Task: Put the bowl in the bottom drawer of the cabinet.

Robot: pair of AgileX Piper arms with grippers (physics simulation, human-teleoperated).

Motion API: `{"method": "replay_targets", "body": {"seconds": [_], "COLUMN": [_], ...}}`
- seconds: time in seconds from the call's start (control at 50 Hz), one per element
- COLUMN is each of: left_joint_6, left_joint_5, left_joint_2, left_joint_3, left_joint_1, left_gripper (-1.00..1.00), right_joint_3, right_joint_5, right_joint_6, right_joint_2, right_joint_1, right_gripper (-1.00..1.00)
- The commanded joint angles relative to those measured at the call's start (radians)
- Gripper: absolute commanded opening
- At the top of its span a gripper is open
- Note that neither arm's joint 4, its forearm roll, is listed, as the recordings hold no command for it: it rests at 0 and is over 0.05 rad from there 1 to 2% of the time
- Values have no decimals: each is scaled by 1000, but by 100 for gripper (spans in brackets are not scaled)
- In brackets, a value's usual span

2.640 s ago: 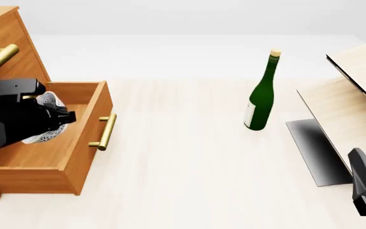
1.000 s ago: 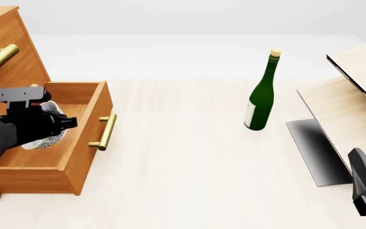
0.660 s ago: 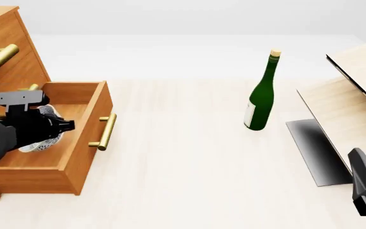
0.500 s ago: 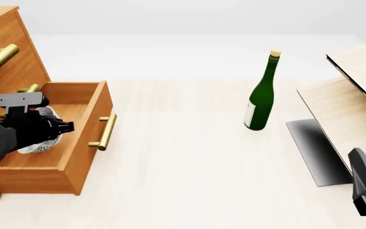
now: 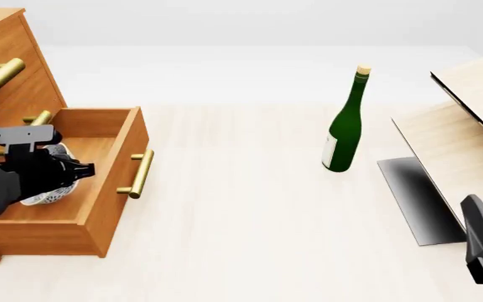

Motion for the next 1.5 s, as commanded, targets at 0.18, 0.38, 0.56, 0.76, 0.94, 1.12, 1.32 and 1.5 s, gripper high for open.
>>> {"method": "replay_targets", "body": {"seconds": [0.18,0.38,0.56,0.76,0.94,1.12,1.32,1.5], "left_joint_6": [-13,-18,-27,-78,-76,-82,-95,-123], "left_joint_5": [-9,-5,-10,15,48,70,43,111], "left_joint_2": [-5,-13,-11,-48,-109,-154,-169,-250], "left_joint_3": [-6,-9,-5,-15,-20,-31,-18,-43], "left_joint_1": [-9,-19,-23,-43,-50,-58,-99,-140], "left_gripper": [100,100,100,100,100,100,100,100], "right_joint_3": [0,0,0,-2,-2,-2,-2,-2], "right_joint_5": [-1,-1,-1,3,3,3,3,3], "right_joint_6": [0,0,0,0,0,0,0,0], "right_joint_2": [0,0,0,-2,-2,-2,-2,-2], "right_joint_1": [-1,-1,-1,-1,-1,-1,-1,-1], "right_gripper": [100,100,100,100,100,100,100,100]}}
